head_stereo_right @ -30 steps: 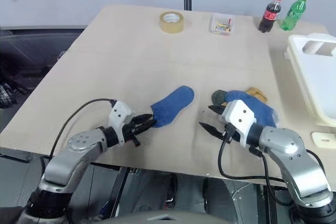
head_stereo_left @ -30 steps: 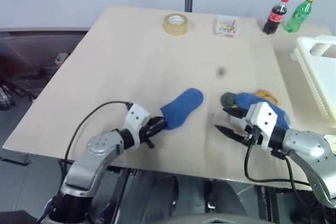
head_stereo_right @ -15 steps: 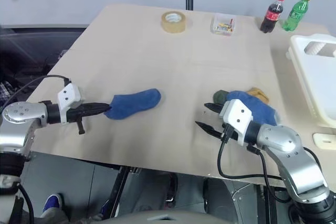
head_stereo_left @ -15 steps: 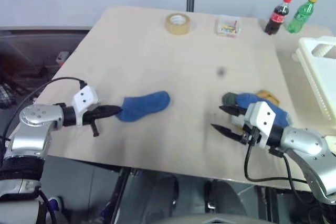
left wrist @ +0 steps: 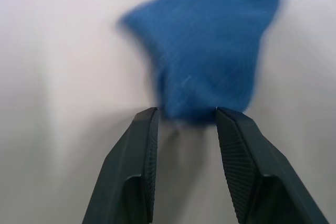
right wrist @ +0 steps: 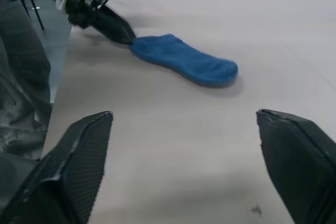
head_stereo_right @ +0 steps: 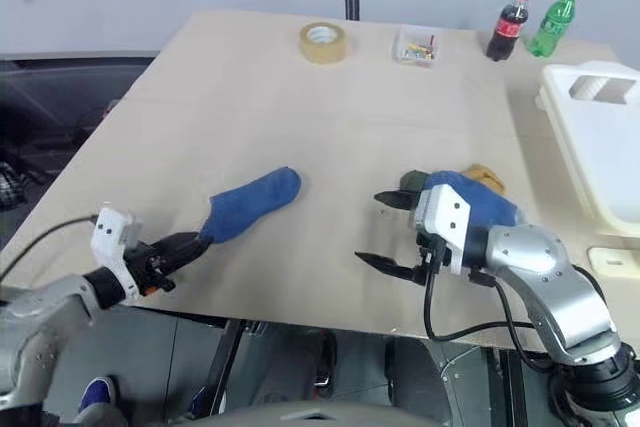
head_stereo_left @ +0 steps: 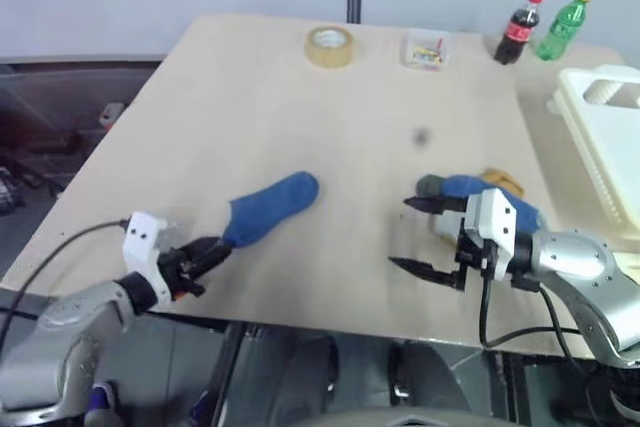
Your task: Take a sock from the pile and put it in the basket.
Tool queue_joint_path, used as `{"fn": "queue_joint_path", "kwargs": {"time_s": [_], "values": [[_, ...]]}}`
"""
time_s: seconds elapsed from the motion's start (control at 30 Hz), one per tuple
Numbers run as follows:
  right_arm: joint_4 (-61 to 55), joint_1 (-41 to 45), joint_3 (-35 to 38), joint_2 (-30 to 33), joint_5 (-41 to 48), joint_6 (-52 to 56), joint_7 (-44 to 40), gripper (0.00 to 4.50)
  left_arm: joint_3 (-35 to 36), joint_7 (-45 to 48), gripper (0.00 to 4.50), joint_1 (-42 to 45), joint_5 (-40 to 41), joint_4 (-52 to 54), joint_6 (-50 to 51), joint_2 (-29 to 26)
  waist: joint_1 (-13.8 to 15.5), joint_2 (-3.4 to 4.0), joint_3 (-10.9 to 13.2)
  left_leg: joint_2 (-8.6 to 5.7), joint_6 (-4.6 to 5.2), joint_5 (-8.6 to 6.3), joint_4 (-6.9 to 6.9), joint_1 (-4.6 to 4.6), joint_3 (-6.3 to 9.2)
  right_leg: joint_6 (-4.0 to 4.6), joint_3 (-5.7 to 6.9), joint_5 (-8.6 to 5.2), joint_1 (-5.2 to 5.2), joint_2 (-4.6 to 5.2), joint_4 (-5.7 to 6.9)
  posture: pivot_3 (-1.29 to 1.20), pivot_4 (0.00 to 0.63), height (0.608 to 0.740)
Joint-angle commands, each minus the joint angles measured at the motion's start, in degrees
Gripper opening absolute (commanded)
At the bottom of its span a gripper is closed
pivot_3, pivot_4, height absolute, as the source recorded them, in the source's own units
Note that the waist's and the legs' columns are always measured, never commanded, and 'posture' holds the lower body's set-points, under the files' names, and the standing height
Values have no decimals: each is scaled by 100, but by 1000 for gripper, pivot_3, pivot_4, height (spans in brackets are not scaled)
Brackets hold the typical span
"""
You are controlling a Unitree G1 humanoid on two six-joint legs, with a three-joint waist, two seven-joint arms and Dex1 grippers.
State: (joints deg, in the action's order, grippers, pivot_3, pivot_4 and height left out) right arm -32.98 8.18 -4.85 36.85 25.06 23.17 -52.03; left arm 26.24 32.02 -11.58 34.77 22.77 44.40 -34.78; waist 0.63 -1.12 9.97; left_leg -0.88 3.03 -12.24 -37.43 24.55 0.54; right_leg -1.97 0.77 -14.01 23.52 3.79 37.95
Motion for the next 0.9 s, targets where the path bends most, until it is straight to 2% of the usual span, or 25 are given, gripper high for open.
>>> {"fn": "queue_joint_path", "kwargs": {"time_s": [0.03, 0.27, 0.43, 0.47, 0.5, 0.63, 0.73, 0.9], "values": [[-57, 135, -74, 3, -35, -214, -77, 4456, 160, -544, 1864, -57, -73, 364, 218, 89, 20, -1, -6, 0, -2, 1, 0, -2, 0, 16, 0, -8, 0, -1, 2, 0, 150, 740], [110, 336, -174, -49, -69, -263, -54, 4456, -149, -1186, 1864, 281, 69, 564, 437, 625, 36, 0, -7, -1, -3, 2, 1, 1, -3, 18, -3, -8, 1, -1, 0, 0, 150, 740], [169, 416, -209, -33, -153, -297, -65, 4456, -200, -1078, 1864, 394, 427, 685, 512, 800, 26, 0, -9, -3, -2, 2, 1, 1, -5, 16, -4, -6, 0, -1, -1, 0, 150, 740], [167, 420, -181, -31, -142, -282, -57, 4500, -146, -1055, 2417, 365, 447, 727, 501, 753, 24, 0, -9, -3, -2, 2, 1, 3, -5, 17, -4, -7, 0, -1, -1, 0, 150, 740], [163, 422, -161, -29, -134, -272, -54, 4500, -87, -1025, 2695, 332, 482, 752, 498, 701, 23, 0, -9, -3, -3, 2, 1, 4, -5, 17, -4, -7, 1, -1, -1, 0, 150, 740], [135, 385, -137, -20, -141, -257, -30, 4500, 30, -971, 4482, 273, 532, 839, 424, 520, 22, 0, -9, -2, -3, 2, 3, 5, -5, 19, -4, -9, 2, -4, 0, 0, 150, 740], [136, 379, -156, -37, -157, -259, -5, 4500, -94, -1209, 4482, 382, 418, 799, 446, 558, 22, 0, -9, -2, -3, 2, 3, 5, -5, 20, -4, -9, 1, -3, -1, 0, 150, 740], [189, 415, -164, -65, -187, -278, 6, 4500, -504, -1718, 4482, 633, 42, 594, 307, 957, 36, -1, -9, -4, -2, 2, 2, 7, -5, 16, -4, -7, 0, -3, -3, 0, 150, 740]]}}
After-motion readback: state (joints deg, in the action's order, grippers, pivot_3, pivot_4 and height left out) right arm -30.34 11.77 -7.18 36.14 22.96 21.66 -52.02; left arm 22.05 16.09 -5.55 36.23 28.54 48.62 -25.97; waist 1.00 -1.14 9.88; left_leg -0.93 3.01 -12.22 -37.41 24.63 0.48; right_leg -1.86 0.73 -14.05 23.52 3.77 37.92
